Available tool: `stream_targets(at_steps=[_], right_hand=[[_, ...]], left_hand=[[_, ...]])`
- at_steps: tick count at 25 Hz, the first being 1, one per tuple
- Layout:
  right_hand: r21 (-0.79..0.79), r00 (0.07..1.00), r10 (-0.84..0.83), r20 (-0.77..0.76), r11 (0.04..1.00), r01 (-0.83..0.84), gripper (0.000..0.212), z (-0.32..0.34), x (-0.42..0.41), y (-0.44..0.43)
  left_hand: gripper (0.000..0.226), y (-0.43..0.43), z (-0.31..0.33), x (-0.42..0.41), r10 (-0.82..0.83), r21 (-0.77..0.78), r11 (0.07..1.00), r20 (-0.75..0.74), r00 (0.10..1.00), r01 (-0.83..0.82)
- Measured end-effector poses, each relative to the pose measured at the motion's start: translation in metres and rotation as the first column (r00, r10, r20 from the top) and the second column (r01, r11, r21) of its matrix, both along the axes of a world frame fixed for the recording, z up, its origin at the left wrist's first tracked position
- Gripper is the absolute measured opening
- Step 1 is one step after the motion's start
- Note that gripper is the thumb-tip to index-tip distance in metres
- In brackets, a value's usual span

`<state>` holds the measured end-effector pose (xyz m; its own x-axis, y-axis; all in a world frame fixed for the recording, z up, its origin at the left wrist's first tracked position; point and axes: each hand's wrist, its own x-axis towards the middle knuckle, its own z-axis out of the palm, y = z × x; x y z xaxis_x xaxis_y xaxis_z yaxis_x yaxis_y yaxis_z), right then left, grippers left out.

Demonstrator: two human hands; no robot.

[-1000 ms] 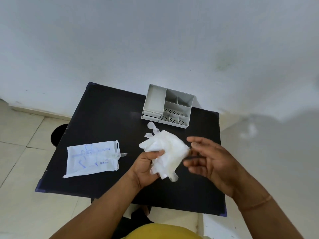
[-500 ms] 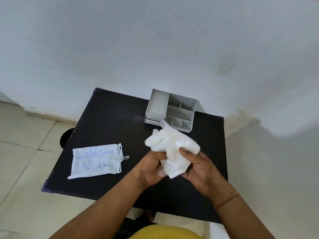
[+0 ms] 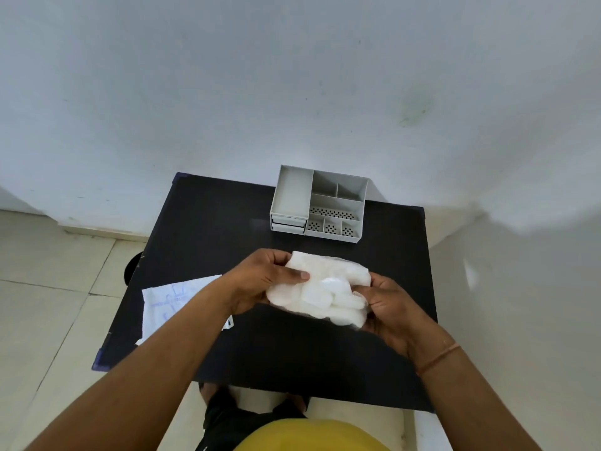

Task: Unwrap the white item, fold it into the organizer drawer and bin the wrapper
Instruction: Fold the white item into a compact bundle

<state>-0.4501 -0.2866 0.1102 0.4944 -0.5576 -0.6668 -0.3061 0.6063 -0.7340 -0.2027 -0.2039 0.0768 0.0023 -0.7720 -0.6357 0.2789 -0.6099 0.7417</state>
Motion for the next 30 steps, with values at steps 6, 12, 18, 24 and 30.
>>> stream_targets(at_steps=[6,12,18,24,30], right_hand=[[-0.072,0.979,0.202,-0.040,0.976,-0.205,0.021,0.003,-0.006,0.000],[0.284,0.946,-0.085,0.312,0.959,-0.008,0.045,0.020,-0.021,-0.014],[0.073,0.978,0.139,0.158,0.986,-0.152,0.036,0.018,0.002,-0.002],[0.085,0.997,0.043,0.070,0.995,-0.049,0.033,0.001,-0.001,-0.001],[0.493,0.904,-0.369,0.215,0.840,0.226,0.033,-0.024,0.000,0.020]], left_hand=[[0.065,0.025,-0.032,-0.016,-0.091,-0.008,0.996,-0.324,0.942,0.094],[0.067,0.045,-0.043,-0.021,0.189,0.094,0.982,-0.554,0.811,-0.164],[0.061,0.045,-0.035,-0.047,0.212,0.104,0.976,-0.623,0.753,-0.189],[0.062,0.038,-0.033,-0.040,0.076,0.013,0.997,-0.540,0.838,-0.082],[0.090,0.036,-0.013,-0.010,0.000,-0.016,1.000,-0.481,0.877,-0.008]])
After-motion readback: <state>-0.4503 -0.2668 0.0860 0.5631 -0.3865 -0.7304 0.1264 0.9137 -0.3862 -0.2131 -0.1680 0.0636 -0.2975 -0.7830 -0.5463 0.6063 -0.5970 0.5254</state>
